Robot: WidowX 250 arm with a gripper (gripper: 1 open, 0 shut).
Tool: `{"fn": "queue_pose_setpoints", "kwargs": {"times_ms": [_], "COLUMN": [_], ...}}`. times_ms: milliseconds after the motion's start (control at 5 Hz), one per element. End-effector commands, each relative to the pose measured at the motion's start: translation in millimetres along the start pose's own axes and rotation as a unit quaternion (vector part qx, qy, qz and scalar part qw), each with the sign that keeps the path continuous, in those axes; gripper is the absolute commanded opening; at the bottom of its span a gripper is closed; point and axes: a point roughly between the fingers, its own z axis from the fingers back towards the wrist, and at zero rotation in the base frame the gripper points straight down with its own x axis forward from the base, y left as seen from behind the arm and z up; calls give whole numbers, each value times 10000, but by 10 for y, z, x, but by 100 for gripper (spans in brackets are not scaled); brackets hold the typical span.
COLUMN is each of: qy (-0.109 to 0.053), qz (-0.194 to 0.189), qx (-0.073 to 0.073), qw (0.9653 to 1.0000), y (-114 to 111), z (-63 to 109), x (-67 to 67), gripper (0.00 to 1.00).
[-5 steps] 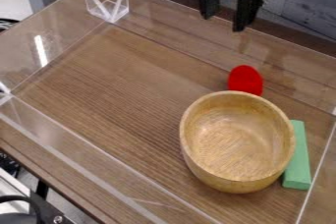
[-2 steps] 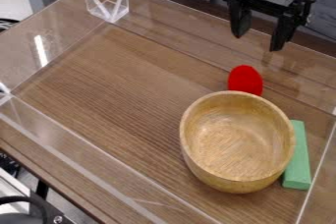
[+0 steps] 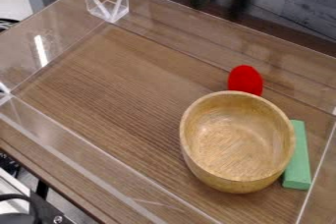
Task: Move the red fruit to the right
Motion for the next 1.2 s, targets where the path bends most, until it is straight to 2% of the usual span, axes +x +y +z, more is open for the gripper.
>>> {"fn": "queue_pose_setpoints", "kwargs": {"times_ms": [0,200,400,600,800,1000], "qy": [-348,-398,-425,-332,-336,-397], "qz": [-91,245,603,750,925,794], "qx": [102,271,327,335,359,365], "qw": [9993,9985,9967,9961,9945,9954], "y": [402,598,689,742,925,1280], "z": [296,329,328,296,272,132], "x": [-104,-234,-312,-324,-368,-385], "gripper": [100,100,100,100,100,100]}}
